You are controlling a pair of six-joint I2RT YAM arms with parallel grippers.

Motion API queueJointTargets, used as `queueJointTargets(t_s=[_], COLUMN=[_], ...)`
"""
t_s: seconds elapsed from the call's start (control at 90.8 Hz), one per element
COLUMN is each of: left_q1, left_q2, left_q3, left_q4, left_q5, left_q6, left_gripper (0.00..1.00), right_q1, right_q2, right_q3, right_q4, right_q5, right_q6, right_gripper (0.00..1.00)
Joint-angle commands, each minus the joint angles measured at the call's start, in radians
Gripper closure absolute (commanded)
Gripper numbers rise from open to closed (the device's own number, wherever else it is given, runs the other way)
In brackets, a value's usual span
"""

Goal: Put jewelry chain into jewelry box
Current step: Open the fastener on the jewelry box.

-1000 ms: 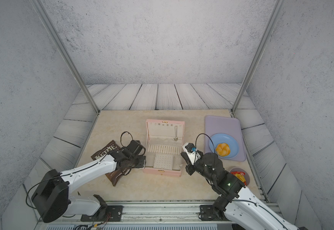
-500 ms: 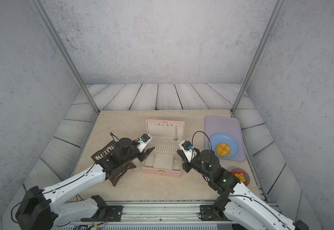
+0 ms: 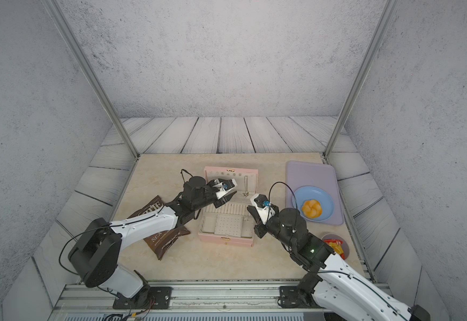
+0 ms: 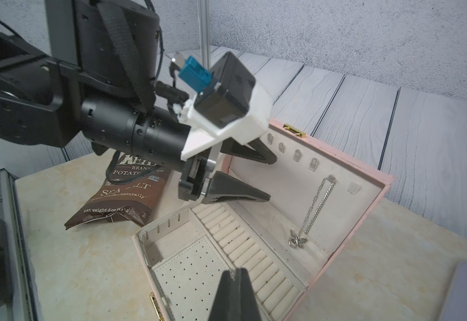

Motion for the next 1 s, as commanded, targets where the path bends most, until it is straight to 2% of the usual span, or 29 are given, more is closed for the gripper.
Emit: queueJointTargets(t_s=[0.0, 0.143, 0.528, 0.837, 0.991], left_q1=[-0.003, -0.002, 0.000, 0.004, 0.004], left_q2=[0.042, 0.070, 0.125, 0.165, 0.172], left_q3=[0.043, 0.045, 0.110, 0.139, 0.153], left_q4=[0.074, 0.117, 0.114, 0.151, 0.105], left_q5=[-0.038, -0.104, -0.173, -0.108, -0.071], left_q6=[-0.010, -0.033, -0.072, -0.066, -0.029], left_gripper=[0.48, 0.48, 0.45, 0.43, 0.43], right_q1=[0.001, 0.001, 0.001, 0.001, 0.000], right_q2=[-0.023, -0.032, -0.030, -0.038, -0.045], right_q3=[-0.006, -0.011, -0.014, -0.023, -0.031], right_q4=[0.021, 0.023, 0.024, 0.023, 0.024], right_q5=[0.025, 0.031, 0.024, 0.010, 0.006], right_q6=[-0.007, -0.009, -0.007, -0.006, -0.008], right_gripper=[1.00, 1.00, 1.00, 1.00, 1.00])
